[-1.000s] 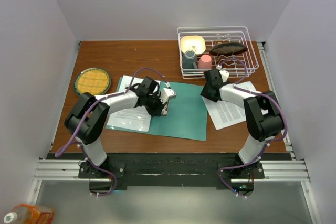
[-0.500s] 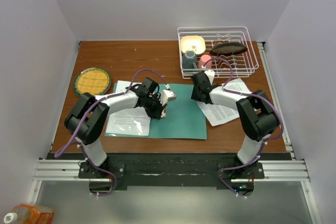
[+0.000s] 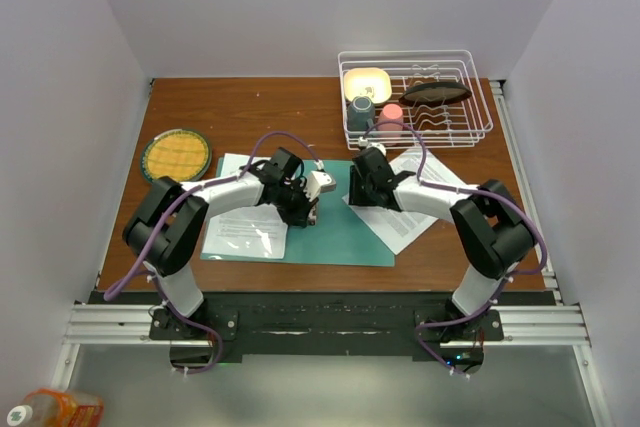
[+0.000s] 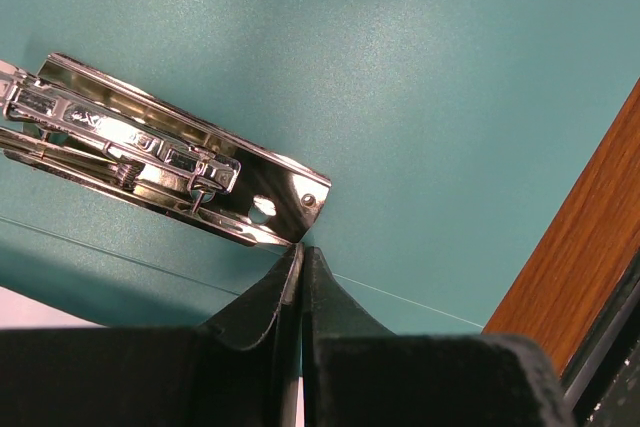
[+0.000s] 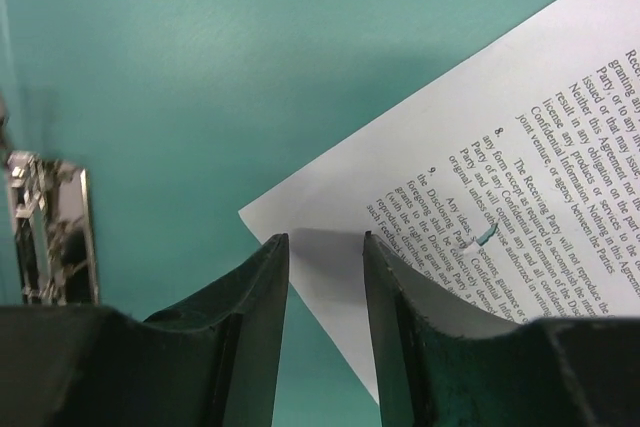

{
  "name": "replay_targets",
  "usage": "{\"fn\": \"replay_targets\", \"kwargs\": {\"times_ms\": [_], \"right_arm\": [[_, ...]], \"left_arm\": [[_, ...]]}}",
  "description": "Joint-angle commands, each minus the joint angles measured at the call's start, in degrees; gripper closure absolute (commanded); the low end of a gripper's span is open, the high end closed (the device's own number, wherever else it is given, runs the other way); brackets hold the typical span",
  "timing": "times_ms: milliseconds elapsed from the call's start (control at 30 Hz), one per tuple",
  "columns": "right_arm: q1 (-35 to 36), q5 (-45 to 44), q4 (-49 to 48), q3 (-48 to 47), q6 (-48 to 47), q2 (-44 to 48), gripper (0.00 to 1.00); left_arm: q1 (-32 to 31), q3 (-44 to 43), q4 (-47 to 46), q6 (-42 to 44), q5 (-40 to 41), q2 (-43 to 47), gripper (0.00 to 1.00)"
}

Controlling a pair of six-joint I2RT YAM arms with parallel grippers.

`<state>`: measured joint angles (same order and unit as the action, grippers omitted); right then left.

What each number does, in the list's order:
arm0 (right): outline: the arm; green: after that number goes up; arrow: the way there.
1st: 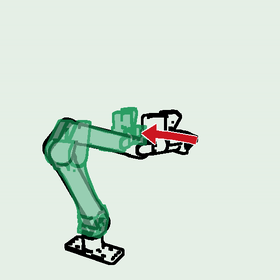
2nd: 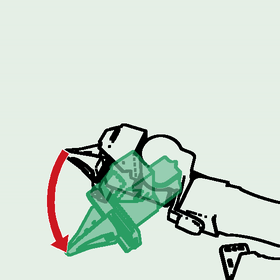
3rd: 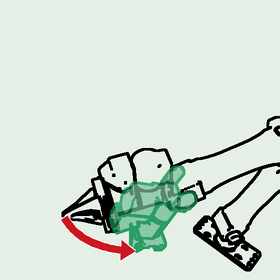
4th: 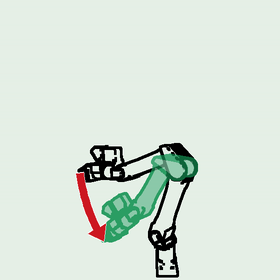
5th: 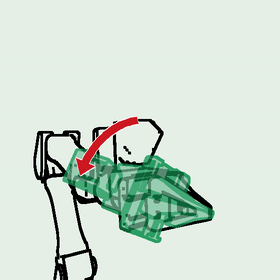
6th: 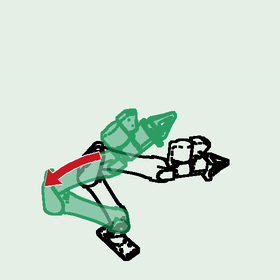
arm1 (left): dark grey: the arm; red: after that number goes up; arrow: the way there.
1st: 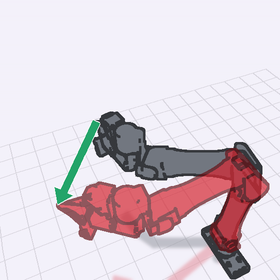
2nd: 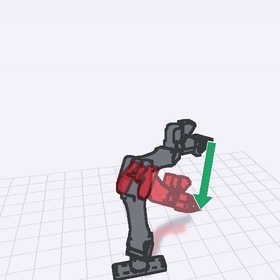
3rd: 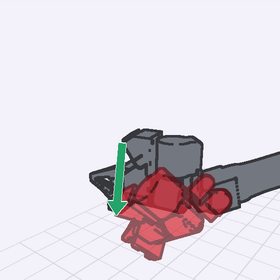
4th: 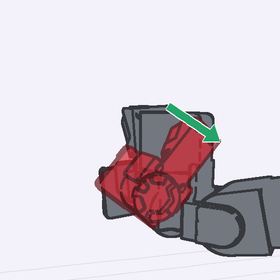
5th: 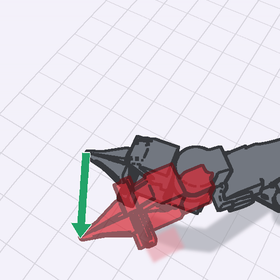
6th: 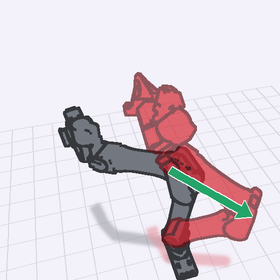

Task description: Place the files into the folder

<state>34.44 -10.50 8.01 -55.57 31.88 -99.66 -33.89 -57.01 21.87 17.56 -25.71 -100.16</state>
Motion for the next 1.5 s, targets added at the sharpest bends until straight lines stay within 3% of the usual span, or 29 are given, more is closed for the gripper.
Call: {"fn": "replay_targets", "kwargs": {"times_ms": [0, 200, 833, 1033, 1100, 1200, 1300, 1333, 1467], "right_arm": [[3.8, 10.3, -2.7, 3.1, -3.6, 2.1, 0.61], [9.7, 11.9, -1.8, 3.6, -4.7, 1.4, 0.62], [19.9, 10.6, -4.2, 13.2, 7.2, 8.6, 0.62], [19.8, 6.9, 2.6, 9.1, 4.9, 17.1, 0.55], [19.7, 1.8, 6.7, 7.1, 4.4, 19.8, 0.46], [17.6, -6.0, 12.4, 4.6, 6.4, 24.7, 0.43], [12.5, -13.9, 18.9, 5.5, 12.7, 30.0, 0.44], [8.0, -16.3, 20.3, 7.3, 14.2, 31.1, 0.44], [-1.6, -16.3, 24.2, 11.7, 19.0, 33.0, 0.43]], "left_arm": [[-0.4, -0.7, -3.4, 0.3, -0.6, 1.2, 0.93], [-0.5, -1.5, -2.9, 0.5, 0.4, 1.5, 0.93], [2.0, -3.9, 1.8, 1.2, 4.2, 5.3, 0.94], [2.1, -6.5, 3.9, 1.2, 4.0, 7.1, 0.94], [2.0, -8.5, 4.7, 0.6, 3.0, 8.1, 0.94], [1.7, -11.0, 5.2, -0.6, -0.2, 8.4, 0.93], [-0.1, -14.0, 6.0, -1.2, -1.3, 6.6, 0.93], [-1.3, -14.6, 6.0, -1.2, -1.4, 6.0, 0.93], [-4.3, -17.3, 5.8, -0.2, -0.5, 1.6, 0.93]]}}
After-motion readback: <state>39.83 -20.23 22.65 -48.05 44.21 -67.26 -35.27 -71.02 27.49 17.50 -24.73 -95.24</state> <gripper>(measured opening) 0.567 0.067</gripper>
